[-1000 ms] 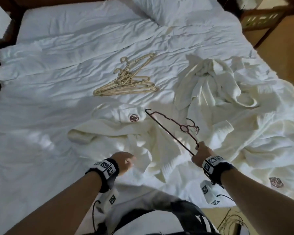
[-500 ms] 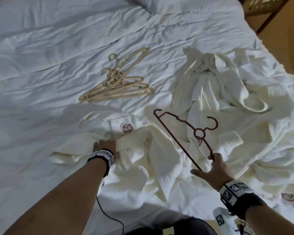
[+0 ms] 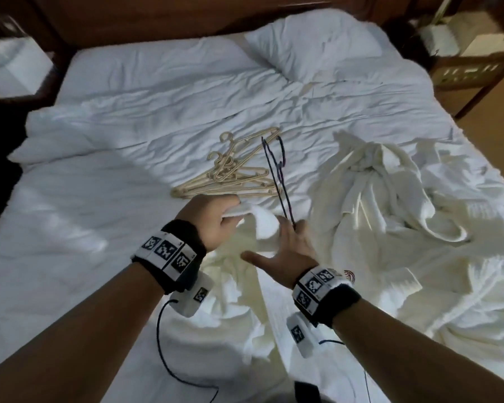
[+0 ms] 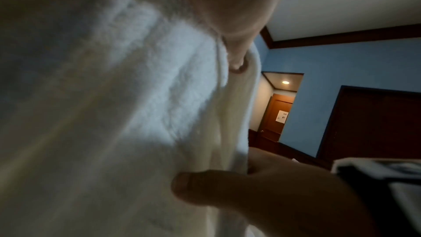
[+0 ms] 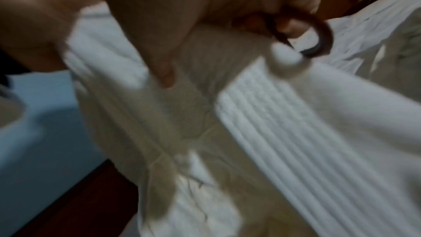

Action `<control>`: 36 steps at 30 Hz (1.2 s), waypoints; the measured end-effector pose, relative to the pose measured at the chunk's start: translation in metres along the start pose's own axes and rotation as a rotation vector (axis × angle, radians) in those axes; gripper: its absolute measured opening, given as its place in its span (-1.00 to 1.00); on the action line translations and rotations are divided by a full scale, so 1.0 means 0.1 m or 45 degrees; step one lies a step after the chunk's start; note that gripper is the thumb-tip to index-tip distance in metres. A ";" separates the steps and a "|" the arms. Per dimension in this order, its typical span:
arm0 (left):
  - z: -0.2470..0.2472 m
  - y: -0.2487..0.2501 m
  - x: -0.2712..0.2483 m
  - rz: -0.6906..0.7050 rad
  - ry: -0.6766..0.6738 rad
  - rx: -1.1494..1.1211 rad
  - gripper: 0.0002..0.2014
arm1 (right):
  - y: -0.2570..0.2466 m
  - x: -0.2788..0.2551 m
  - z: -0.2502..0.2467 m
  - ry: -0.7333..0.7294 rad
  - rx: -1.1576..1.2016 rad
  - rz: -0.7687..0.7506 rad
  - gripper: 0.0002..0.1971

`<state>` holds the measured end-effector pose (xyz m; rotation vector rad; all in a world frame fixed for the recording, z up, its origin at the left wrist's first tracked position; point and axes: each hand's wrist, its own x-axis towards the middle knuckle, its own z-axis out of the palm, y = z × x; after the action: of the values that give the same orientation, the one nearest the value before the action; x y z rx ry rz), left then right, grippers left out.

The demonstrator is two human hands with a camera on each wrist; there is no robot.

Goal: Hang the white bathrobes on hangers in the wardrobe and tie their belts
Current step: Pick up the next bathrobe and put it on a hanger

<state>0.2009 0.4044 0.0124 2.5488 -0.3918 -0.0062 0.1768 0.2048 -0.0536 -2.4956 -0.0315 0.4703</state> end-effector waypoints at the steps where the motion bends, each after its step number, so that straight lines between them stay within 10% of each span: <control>1: -0.14 0.13 -0.02 0.026 0.016 0.014 -0.69 | -0.16 0.02 -0.02 0.053 0.027 0.014 -0.03; 9: -1.82 0.23 -0.36 -0.108 0.451 0.372 -0.73 | -0.72 0.06 -1.26 0.383 -0.275 -0.131 -0.70; 19: -4.62 1.35 -1.45 -0.257 1.459 0.700 -0.47 | -2.56 -0.78 -3.67 1.012 -0.324 -0.741 -0.66; 29: -4.20 1.20 -2.08 -0.418 1.395 0.451 -0.69 | -2.86 -1.51 -3.32 0.696 0.157 -0.921 -0.46; 33: -3.87 1.28 -2.05 -0.220 1.186 0.404 -0.76 | -2.65 -1.52 -2.82 0.470 -0.171 -0.893 -0.68; 36: -3.46 1.46 -1.91 -0.083 0.957 0.302 -0.88 | -2.58 -1.64 -2.19 0.145 -0.115 -0.956 -0.35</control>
<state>0.0073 0.5225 0.3678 2.5546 -0.0085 0.9885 0.1188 0.2753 0.3111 -2.3617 -0.9189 0.0078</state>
